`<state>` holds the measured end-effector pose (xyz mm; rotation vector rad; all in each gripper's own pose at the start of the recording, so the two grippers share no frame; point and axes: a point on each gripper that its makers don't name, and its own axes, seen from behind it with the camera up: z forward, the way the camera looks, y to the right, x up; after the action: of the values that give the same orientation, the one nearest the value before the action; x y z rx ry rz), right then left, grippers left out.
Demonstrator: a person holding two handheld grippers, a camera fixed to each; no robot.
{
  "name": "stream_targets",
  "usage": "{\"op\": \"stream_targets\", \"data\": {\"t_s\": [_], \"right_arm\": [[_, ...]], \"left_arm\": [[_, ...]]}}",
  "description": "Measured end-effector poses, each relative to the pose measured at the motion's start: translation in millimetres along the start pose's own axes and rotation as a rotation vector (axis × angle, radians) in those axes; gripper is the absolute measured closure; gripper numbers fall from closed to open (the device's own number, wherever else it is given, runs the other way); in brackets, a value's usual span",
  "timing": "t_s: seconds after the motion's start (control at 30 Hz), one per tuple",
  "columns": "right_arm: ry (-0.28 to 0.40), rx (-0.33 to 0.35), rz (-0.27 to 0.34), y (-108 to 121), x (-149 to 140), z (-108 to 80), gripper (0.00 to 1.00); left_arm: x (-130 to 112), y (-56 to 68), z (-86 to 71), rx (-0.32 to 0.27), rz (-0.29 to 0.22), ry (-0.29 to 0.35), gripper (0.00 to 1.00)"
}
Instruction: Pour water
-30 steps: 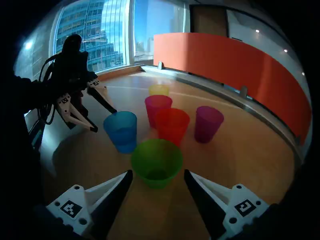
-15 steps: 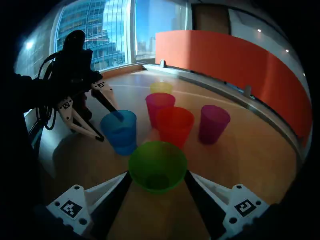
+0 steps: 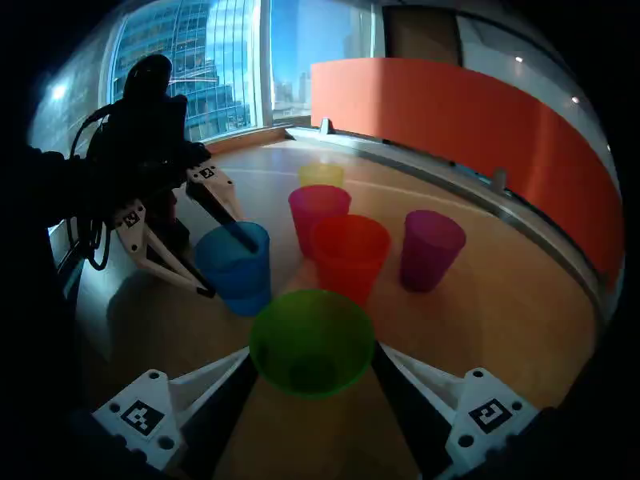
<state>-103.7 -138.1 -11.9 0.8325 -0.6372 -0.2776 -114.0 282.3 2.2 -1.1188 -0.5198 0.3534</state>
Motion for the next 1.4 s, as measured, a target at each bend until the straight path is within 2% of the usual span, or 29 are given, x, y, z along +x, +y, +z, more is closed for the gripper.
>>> {"op": "stream_targets", "data": {"t_s": [0.37, 0.83, 0.97, 1.4], "right_arm": [[0.006, 0.009, 0.003, 0.6, 1.6, 1.0, 0.01], [0.008, 0.010, -0.001, 0.8, 1.6, 1.6, 0.01], [0.011, 0.005, 0.000, 2.6, 1.6, 1.8, 0.08], [0.019, 0.021, -0.005, -3.5, 5.1, -2.6, 0.11]], "left_arm": [[6.4, -0.9, 6.1, 0.008, 0.030, -0.018, 0.15], [9.7, -2.2, 11.2, 0.020, 0.046, -0.019, 0.15], [11.3, -3.2, 12.1, 0.028, 0.049, -0.016, 0.14], [9.9, -8.7, 5.4, 0.047, 0.023, -0.014, 0.16]]}}
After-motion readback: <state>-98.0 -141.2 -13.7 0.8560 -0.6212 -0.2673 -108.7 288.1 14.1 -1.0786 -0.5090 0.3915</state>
